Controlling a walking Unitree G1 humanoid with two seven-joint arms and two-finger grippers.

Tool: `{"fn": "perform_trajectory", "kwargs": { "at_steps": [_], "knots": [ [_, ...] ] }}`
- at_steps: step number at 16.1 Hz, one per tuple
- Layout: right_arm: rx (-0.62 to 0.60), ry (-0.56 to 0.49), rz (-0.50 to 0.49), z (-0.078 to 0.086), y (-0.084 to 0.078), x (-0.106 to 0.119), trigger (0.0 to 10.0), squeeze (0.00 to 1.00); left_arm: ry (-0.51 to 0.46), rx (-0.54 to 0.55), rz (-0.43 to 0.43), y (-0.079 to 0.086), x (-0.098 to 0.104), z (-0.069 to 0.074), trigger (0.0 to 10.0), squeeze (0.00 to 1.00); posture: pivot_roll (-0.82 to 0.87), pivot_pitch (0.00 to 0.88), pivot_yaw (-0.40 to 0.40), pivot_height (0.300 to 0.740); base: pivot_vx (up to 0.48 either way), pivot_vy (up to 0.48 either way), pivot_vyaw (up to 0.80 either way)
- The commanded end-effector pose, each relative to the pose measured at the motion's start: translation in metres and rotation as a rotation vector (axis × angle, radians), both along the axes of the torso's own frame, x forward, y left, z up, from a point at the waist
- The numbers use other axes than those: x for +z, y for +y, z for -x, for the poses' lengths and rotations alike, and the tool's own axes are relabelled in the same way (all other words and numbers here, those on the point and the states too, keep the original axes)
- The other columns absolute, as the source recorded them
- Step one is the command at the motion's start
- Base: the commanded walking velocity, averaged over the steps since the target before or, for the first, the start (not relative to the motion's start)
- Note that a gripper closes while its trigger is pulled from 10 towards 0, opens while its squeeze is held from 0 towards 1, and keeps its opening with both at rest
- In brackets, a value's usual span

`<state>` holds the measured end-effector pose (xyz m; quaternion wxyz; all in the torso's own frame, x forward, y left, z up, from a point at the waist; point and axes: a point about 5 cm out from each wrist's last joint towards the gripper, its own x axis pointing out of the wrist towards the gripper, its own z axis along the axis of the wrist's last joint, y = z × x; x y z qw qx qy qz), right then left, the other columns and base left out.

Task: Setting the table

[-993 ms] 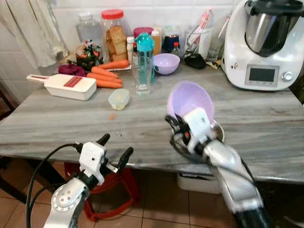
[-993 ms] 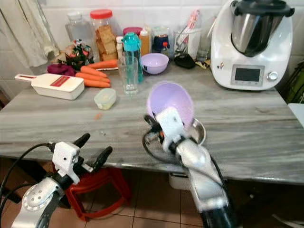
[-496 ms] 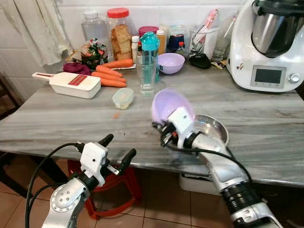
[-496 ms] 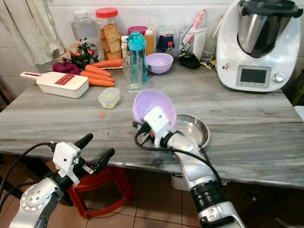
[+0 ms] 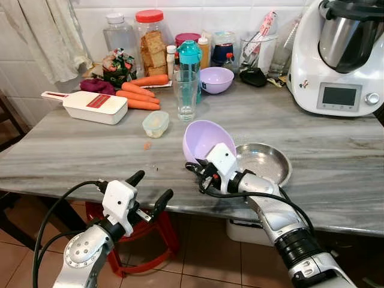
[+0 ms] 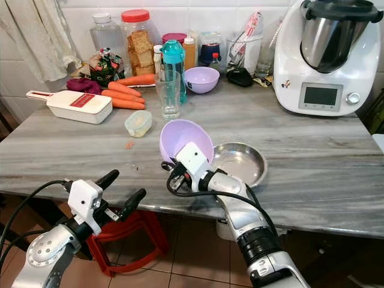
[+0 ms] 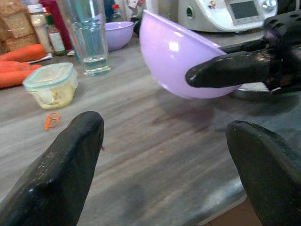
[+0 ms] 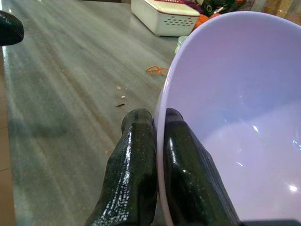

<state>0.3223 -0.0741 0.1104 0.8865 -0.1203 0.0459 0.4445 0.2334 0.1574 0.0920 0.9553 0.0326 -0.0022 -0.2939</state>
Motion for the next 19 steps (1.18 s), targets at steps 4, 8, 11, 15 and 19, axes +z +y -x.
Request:
{"fn": "perform_trajectory", "kwargs": {
  "at_steps": [4,8,11,15,19],
  "knots": [
    [0.007,-0.049,0.002,-0.006,0.001,0.005,10.0,0.20,-0.001,-0.022,-0.003,0.000,0.002,0.002,10.0,0.00,0.00,0.000,0.053,0.740,0.000,0.000,0.00],
    [0.001,-0.042,0.003,-0.007,0.002,0.001,10.0,1.00,-0.007,-0.029,0.002,-0.008,0.007,0.003,10.0,0.00,0.00,0.000,0.052,0.740,0.000,0.000,0.00],
    [-0.012,-0.047,0.000,-0.008,0.001,0.001,10.0,1.00,-0.008,-0.027,0.004,-0.008,0.009,0.000,10.0,0.00,0.00,0.000,0.051,0.740,0.000,0.000,0.00],
    [-0.050,-0.112,-0.032,-0.011,0.000,0.016,10.0,1.00,0.001,-0.026,0.007,-0.006,0.008,-0.002,10.0,0.00,0.00,0.000,0.051,0.740,0.000,0.000,0.00],
    [-0.083,-0.180,-0.101,-0.007,0.003,0.034,10.0,1.00,0.011,-0.028,0.009,-0.007,0.003,-0.003,10.0,0.00,-0.01,0.000,0.055,0.740,0.000,0.000,0.00]
  ]
}}
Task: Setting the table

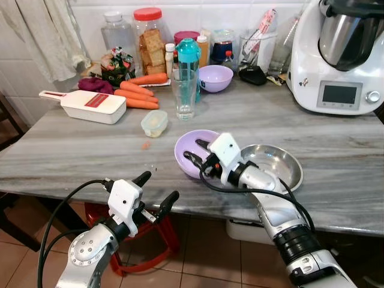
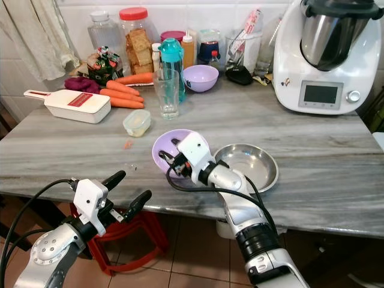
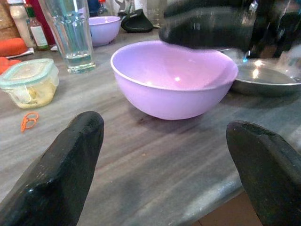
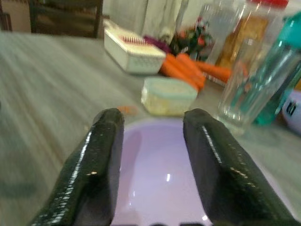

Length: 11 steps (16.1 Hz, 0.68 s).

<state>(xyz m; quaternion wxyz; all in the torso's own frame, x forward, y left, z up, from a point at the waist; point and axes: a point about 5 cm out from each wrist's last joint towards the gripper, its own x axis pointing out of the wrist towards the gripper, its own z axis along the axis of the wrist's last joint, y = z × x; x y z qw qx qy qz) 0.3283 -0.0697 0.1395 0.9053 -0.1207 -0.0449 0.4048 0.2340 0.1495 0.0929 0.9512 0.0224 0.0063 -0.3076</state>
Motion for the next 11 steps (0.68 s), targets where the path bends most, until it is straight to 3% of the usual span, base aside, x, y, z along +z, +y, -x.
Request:
{"fn": "perform_trajectory", "kwargs": {
  "at_steps": [1,4,7,11],
  "knots": [
    [-0.029,-0.026,-0.053,0.001,0.000,0.011,10.0,1.00,-0.010,-0.002,-0.005,0.001,0.001,-0.002,10.0,0.00,-0.02,0.000,0.059,0.740,0.000,0.000,0.00],
    [-0.088,-0.074,-0.108,0.007,-0.004,0.025,10.0,1.00,-0.012,-0.005,-0.002,-0.001,0.000,-0.003,10.0,0.00,-0.02,0.000,0.061,0.740,0.000,0.000,0.00],
    [-0.210,-0.112,-0.117,0.010,-0.018,0.029,10.0,1.00,-0.017,-0.009,0.005,-0.002,0.002,-0.004,10.0,0.00,-0.03,0.000,0.056,0.740,0.000,0.000,0.00],
    [-0.463,-0.162,-0.084,0.020,-0.056,0.028,10.0,1.00,-0.016,-0.019,0.014,-0.001,0.004,-0.004,10.0,0.00,-0.04,0.000,0.055,0.740,0.000,0.000,0.00]
  ]
}}
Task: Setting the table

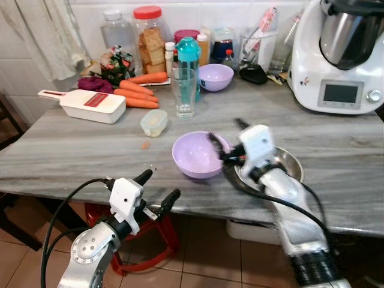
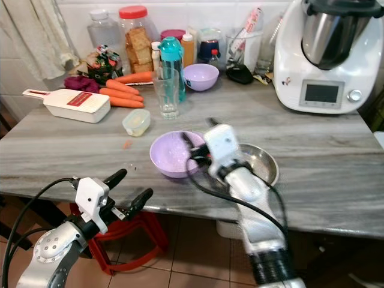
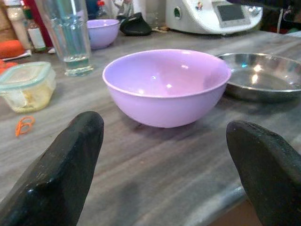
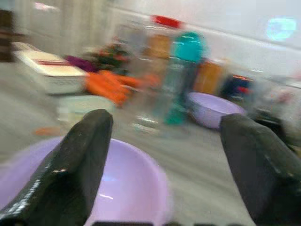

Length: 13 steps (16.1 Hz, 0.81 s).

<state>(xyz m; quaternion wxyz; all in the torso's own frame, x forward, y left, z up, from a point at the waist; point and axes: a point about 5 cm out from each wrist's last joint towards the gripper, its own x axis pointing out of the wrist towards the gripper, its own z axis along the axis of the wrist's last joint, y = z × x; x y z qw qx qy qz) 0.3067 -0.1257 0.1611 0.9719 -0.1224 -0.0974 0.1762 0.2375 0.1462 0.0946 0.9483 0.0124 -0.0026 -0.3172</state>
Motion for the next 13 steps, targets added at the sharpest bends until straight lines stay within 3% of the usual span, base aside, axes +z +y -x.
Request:
{"fn": "perform_trajectory", "kwargs": {
  "at_steps": [1,5,7,12,13],
  "knots": [
    [-0.113,-0.011,0.014,0.004,-0.018,0.002,10.0,1.00,0.003,-0.017,-0.005,0.003,0.002,0.000,10.0,0.00,-0.05,0.000,0.059,0.740,0.000,0.000,0.00],
    [-0.408,0.050,0.089,0.024,-0.058,-0.010,10.0,1.00,0.033,-0.082,-0.004,0.005,-0.001,0.002,10.0,0.00,-0.07,0.000,0.063,0.740,0.000,0.000,0.00],
    [-0.480,0.118,0.089,0.031,-0.065,-0.022,10.0,1.00,0.048,-0.095,-0.004,0.006,-0.003,0.002,10.0,0.00,-0.07,0.000,0.063,0.740,0.000,0.000,0.00],
    [-0.473,0.260,0.029,0.025,-0.070,-0.037,10.0,1.00,0.103,-0.143,0.004,0.006,-0.011,0.004,10.0,0.00,-0.06,0.000,0.065,0.740,0.000,0.000,0.00],
    [-0.472,0.269,0.032,0.023,-0.072,-0.037,10.0,0.95,0.104,-0.145,0.004,0.006,-0.011,0.004,10.0,0.00,-0.06,0.000,0.063,0.740,0.000,0.000,0.00]
  ]
}}
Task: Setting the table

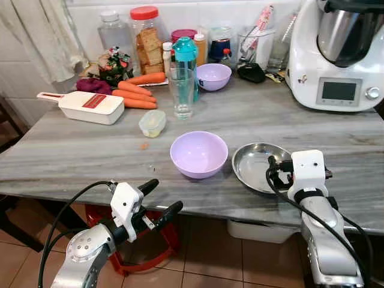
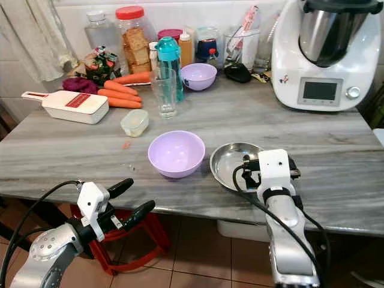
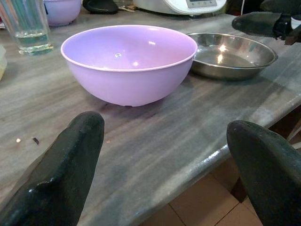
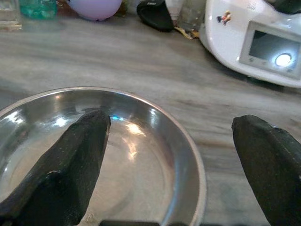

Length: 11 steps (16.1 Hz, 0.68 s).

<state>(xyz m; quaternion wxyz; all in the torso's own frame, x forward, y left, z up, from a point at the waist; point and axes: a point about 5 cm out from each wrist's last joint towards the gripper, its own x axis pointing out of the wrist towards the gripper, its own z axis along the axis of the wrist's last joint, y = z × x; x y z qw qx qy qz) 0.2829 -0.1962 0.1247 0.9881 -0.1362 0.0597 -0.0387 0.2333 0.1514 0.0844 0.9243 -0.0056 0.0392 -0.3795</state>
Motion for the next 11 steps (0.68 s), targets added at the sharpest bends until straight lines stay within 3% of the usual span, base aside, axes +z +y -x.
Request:
{"fn": "perform_trajectory", "kwargs": {
  "at_steps": [1,2,3,7,11],
  "knots": [
    [0.008,0.029,-0.005,-0.005,-0.004,-0.001,10.0,0.49,0.014,-0.011,-0.004,0.001,-0.002,0.000,10.0,0.00,-0.06,0.000,0.063,0.740,0.000,0.000,0.00],
    [0.014,0.038,-0.004,-0.007,-0.004,-0.001,10.0,0.49,0.015,-0.011,-0.004,0.001,-0.002,0.000,10.0,0.00,-0.06,0.000,0.063,0.740,0.000,0.000,0.00],
    [0.041,0.073,-0.009,-0.014,-0.005,-0.003,10.0,0.00,0.024,-0.015,-0.008,0.002,-0.004,0.000,10.0,0.00,-0.05,0.000,0.063,0.740,0.000,0.000,0.00],
    [0.125,0.174,-0.044,-0.026,0.001,-0.011,10.0,0.00,0.040,-0.045,-0.004,0.004,-0.007,0.004,10.0,0.00,-0.05,0.000,0.063,0.740,0.000,0.000,0.00],
    [0.190,0.206,-0.051,-0.035,0.004,-0.011,10.0,0.00,0.043,-0.059,0.000,0.001,-0.009,0.019,10.0,0.00,-0.04,0.000,0.057,0.740,0.000,0.000,0.00]
  ]
}}
